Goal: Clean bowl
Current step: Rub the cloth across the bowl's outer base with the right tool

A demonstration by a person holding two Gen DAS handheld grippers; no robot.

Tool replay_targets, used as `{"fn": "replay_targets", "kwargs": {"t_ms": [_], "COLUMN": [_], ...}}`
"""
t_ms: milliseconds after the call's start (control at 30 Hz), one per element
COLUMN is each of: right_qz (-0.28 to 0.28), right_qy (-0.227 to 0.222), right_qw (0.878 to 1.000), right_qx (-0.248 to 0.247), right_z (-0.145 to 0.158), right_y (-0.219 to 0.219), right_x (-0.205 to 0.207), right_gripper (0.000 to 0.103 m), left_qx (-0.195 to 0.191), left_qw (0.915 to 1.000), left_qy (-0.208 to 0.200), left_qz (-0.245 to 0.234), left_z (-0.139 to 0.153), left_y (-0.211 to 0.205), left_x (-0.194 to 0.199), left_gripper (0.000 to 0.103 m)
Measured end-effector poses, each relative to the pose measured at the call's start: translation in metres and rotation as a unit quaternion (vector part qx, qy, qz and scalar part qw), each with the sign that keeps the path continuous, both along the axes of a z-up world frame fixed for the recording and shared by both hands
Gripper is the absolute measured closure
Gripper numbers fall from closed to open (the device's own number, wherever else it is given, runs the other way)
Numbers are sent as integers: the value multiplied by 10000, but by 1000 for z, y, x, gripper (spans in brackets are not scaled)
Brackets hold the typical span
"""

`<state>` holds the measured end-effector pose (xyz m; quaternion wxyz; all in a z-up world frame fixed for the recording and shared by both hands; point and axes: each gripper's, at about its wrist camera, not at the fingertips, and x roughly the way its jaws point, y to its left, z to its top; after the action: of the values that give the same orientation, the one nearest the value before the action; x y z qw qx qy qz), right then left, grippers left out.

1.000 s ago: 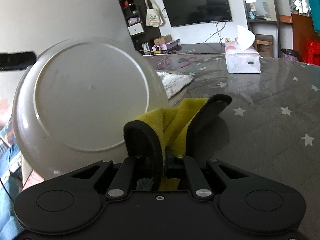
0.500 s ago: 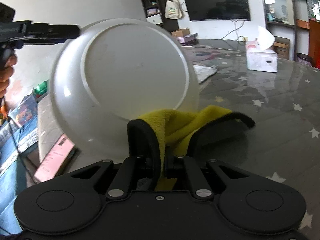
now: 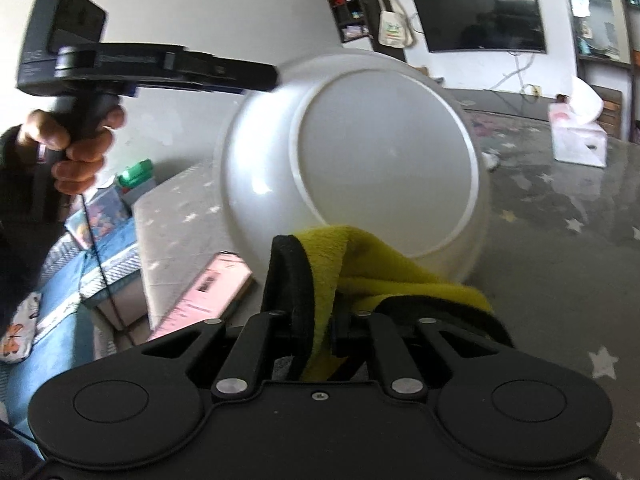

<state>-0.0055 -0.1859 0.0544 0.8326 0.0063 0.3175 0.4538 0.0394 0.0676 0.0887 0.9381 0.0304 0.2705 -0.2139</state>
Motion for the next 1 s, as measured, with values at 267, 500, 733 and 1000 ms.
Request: {"fn": "replay_targets", "kwargs": {"t_ms": [267, 500, 733, 1000], "right_qz": [155, 217, 73, -210], "right_qy": [-144, -445, -810, -963], "right_qw": [9995, 9977, 9951, 9930], "right_qx": [226, 453, 568, 653], "right_z": [18, 43, 65, 71], "right_y": [7, 11, 10, 12], "right_x": [-6, -5, 2, 27], "right_gripper": [92, 92, 92, 92], "left_qx": [89, 161, 231, 234], "left_qw": [9999, 9997, 9994, 9995], "left_qy": [-64, -112, -164, -118], "left_qz": [-72, -148, -214, -170], "left_z": [1, 2, 3, 5], "left_y": [-4, -8, -13, -23], "left_x": [-1, -3, -4, -10], "left_gripper": [70, 70, 70, 70]}}
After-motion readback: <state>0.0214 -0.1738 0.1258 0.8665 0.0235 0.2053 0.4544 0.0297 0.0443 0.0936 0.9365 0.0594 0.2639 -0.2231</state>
